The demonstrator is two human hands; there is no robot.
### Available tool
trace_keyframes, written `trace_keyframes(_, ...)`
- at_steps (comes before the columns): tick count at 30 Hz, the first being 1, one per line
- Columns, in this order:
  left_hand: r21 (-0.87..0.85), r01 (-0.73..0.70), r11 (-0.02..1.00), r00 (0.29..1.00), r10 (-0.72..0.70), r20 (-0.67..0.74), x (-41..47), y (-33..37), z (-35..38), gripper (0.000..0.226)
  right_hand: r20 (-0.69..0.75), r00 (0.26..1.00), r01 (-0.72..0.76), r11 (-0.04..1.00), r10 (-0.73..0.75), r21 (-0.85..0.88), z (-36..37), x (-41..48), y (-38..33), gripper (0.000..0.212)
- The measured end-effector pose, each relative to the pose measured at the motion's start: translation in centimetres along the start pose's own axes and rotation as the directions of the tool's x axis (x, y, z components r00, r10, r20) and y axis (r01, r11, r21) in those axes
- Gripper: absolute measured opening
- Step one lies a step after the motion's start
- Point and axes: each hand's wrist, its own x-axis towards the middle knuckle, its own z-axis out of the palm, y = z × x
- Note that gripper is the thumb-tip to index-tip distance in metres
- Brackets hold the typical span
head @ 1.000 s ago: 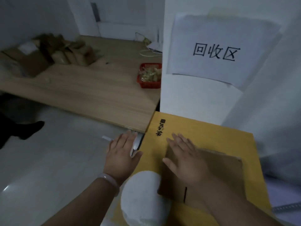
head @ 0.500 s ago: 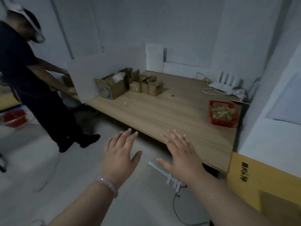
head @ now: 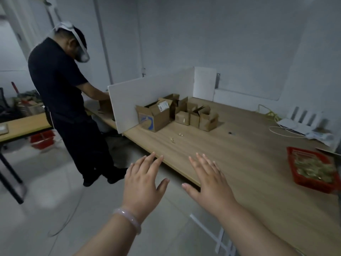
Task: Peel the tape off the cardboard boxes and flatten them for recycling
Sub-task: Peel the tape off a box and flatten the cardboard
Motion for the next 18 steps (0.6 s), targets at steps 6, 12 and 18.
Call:
trace_keyframes(6,-0.009,0.040,0.999,0.999,-0.040,0.010,9.1,-4.1,4.9,0.065,-0.010,1.000,0.007,0.999,-0.006,0.047,4.1,10.8,2.3,0.079)
trace_keyframes(12,0.003,0.107,0.994,0.994,-0.107,0.023,18.8,-7.9,9.3,0.067,-0.019,1.000,-0.023,0.996,0.025,0.085,5.4,22.1,5.7,0.078)
trace_keyframes(18,0.017,0.143,0.990,0.986,-0.144,0.079,24.2,-12.8,14.1,0.068,0.105,0.994,-0.049,0.987,0.034,0.152,9.8,29.2,6.2,0.080)
